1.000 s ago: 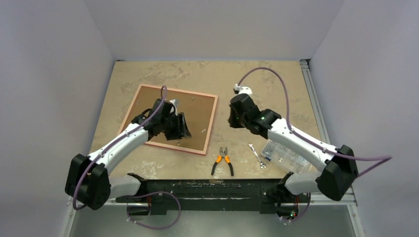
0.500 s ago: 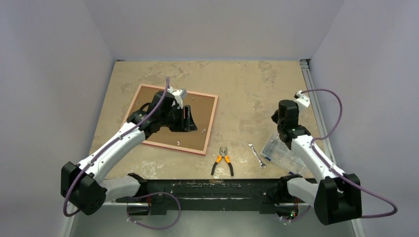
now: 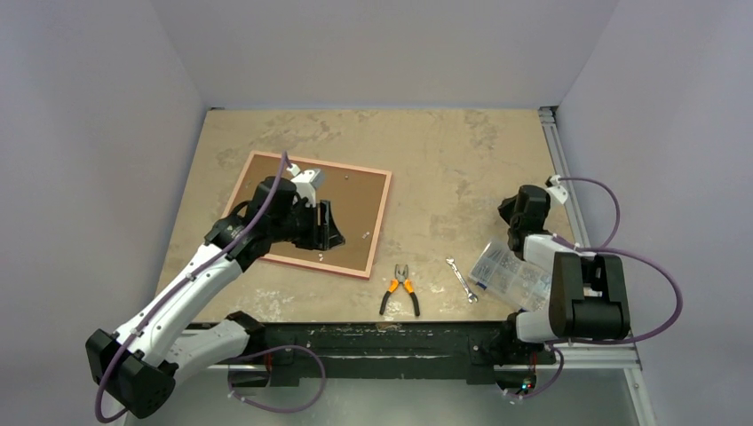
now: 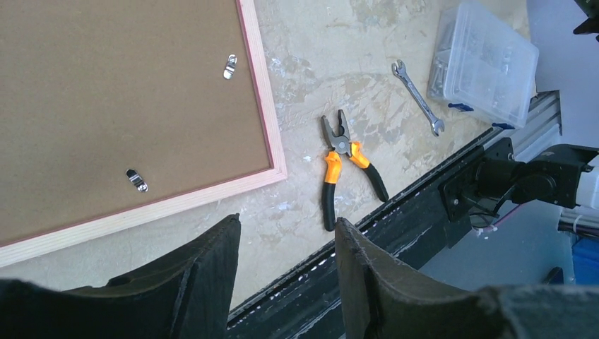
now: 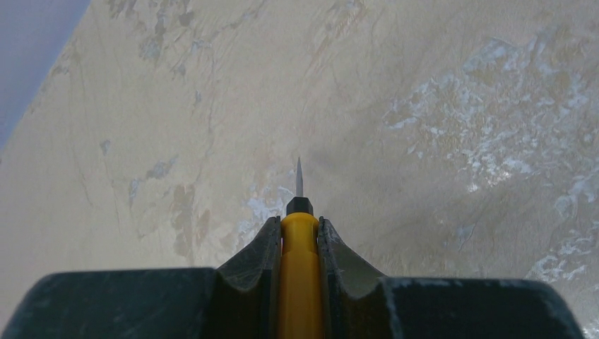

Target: Take the photo out of the frame

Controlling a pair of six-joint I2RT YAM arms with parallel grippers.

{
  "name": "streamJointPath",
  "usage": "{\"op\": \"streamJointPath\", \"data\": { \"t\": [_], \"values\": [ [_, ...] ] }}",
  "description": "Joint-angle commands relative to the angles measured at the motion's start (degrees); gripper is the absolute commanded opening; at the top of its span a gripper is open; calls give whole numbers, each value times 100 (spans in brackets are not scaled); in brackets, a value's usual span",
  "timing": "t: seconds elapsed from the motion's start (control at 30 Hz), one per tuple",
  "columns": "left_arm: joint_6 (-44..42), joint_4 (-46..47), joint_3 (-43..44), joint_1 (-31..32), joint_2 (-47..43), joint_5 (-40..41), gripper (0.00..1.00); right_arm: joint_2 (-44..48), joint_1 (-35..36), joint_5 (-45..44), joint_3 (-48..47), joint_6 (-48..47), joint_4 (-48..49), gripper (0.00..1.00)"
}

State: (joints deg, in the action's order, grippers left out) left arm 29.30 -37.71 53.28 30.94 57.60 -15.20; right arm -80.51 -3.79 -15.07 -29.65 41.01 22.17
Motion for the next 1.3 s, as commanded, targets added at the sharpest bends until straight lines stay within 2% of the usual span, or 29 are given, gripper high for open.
{"op": "streamJointPath", "data": {
  "t": [0.0,0.2,0.37,0.83,0.9,0.97,1.07,1.2,1.27],
  "values": [
    [-180,7,-59,34,-143,-45,50,75,-71,306,-2,416,380,8],
    [-135,-48,68,30,-156,-150,50,95,-77,261,78,731,-155,18],
    [-194,-120,134,34,-248,-97,50,220,-75,148,-69,529,-860,25],
    [-362,-190,-21,34,-295,-52,54,361,-12,324,-986,-933,-2137,45],
    [-412,-173,-133,32,-322,-90,55,476,140,269,-1201,-1115,-2519,52],
    [-424,-117,-251,34,-336,-144,55,525,420,110,-1484,-1224,-2914,59],
    [-398,39,-421,31,-398,-224,57,486,1246,-387,-2095,-1048,-3681,63],
    [-299,153,-608,27,-471,-163,59,44,2509,-74,-2725,-303,-4099,68],
    [-121,194,-725,31,-534,-110,60,-353,3389,155,-3034,79,-4135,68]
  ]
}}
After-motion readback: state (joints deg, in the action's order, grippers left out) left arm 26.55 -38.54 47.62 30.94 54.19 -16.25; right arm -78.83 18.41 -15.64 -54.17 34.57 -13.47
